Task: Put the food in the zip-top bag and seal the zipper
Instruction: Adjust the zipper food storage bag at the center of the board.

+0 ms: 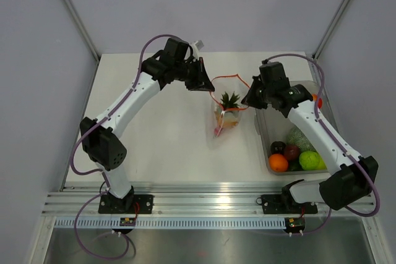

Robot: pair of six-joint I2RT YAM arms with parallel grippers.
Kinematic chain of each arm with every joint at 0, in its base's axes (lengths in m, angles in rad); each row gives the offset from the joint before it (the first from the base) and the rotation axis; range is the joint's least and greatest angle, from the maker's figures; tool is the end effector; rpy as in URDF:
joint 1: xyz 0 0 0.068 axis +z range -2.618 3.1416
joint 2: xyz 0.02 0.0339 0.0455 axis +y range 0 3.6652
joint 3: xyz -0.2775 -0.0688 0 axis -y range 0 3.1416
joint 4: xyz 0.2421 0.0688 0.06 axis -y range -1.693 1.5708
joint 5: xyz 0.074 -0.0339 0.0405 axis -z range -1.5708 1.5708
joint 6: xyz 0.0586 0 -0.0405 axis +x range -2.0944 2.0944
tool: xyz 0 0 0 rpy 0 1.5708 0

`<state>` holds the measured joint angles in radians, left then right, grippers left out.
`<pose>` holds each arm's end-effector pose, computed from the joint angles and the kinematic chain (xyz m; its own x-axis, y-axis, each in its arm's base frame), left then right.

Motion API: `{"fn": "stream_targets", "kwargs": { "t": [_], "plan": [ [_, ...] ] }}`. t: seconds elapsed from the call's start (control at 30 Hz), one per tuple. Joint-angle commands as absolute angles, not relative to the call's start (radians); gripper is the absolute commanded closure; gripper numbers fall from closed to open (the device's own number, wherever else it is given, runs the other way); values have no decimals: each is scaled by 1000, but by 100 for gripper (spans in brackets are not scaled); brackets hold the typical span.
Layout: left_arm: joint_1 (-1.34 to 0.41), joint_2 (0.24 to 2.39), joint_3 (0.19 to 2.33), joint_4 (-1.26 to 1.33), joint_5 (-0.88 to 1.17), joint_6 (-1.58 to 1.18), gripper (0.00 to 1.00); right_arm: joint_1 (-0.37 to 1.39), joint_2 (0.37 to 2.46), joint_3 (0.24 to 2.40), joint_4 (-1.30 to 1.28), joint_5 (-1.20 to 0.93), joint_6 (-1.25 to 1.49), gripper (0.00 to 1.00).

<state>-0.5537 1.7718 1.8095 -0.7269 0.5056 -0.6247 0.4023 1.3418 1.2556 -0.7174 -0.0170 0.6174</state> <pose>0.3353 -0.2407 0.3748 -0.8938 -0.0490 -0.4459 0.3147 0.6398 -0.7012 0.2714 0.1166 0.3272 -0.7730 0.3001 -0.5589 0.0554 0.9096 0.4118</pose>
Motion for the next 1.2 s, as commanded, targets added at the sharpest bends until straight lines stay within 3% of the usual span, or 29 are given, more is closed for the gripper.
{"fn": "stream_targets", "kwargs": {
  "t": [0.0,0.13,0.37,0.5,1.17],
  "plan": [
    [-518,1703,1908,-779,453,-574,100,442,1325,1498,-727,-121,529,100],
    [-517,1649,1980,-810,380,-561,100,555,1373,1624,-775,-98,499,100],
    [-514,1701,1698,-696,414,-569,100,563,1456,1413,-683,89,546,100],
    [-514,1743,1646,-724,416,-531,100,563,1555,1473,-759,137,542,100],
    [-459,1582,1741,-790,337,-505,100,551,1531,1442,-801,255,477,100]
  ]
}}
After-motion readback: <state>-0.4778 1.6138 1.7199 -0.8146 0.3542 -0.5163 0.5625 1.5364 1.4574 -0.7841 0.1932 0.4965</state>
